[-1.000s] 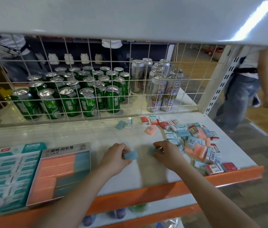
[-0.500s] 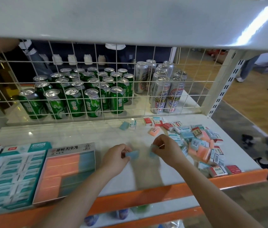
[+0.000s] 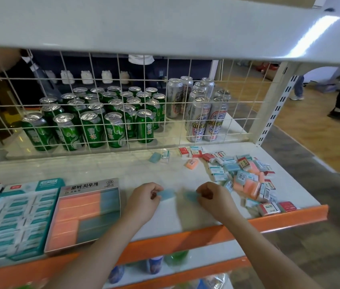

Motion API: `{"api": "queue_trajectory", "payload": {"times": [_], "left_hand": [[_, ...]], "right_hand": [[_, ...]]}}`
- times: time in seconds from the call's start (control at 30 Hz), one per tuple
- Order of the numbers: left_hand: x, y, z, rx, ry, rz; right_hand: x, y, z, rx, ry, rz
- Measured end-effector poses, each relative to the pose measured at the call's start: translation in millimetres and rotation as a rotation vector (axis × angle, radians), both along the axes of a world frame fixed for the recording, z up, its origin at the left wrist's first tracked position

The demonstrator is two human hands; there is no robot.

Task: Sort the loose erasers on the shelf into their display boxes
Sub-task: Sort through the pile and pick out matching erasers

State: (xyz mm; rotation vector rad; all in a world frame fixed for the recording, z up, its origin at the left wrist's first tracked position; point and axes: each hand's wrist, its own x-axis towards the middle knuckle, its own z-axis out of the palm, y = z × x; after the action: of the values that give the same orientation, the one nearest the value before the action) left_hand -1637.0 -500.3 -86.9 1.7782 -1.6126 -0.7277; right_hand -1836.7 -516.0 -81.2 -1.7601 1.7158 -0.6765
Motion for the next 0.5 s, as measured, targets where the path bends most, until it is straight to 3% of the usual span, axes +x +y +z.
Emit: {"api": "queue_trajectory", "payload": {"times": [0.13,0.33,0.5], "left_hand": [[0.7,5.4,6.5,-0.02,0.044,0.039],[11.2,17.4,16.1,-0.071,0.211,0.035],[23.4,32.2,18.6,-0.049,0.269,0.057]], "right_hand": [[3.6,5.4,4.4,-0.034,-0.095,-0.044],[17.2,16.8,20.5,-0.044,-0.42,-0.043],[30.8,24.7,26.3,-0.018,-0.453,0.017]]}}
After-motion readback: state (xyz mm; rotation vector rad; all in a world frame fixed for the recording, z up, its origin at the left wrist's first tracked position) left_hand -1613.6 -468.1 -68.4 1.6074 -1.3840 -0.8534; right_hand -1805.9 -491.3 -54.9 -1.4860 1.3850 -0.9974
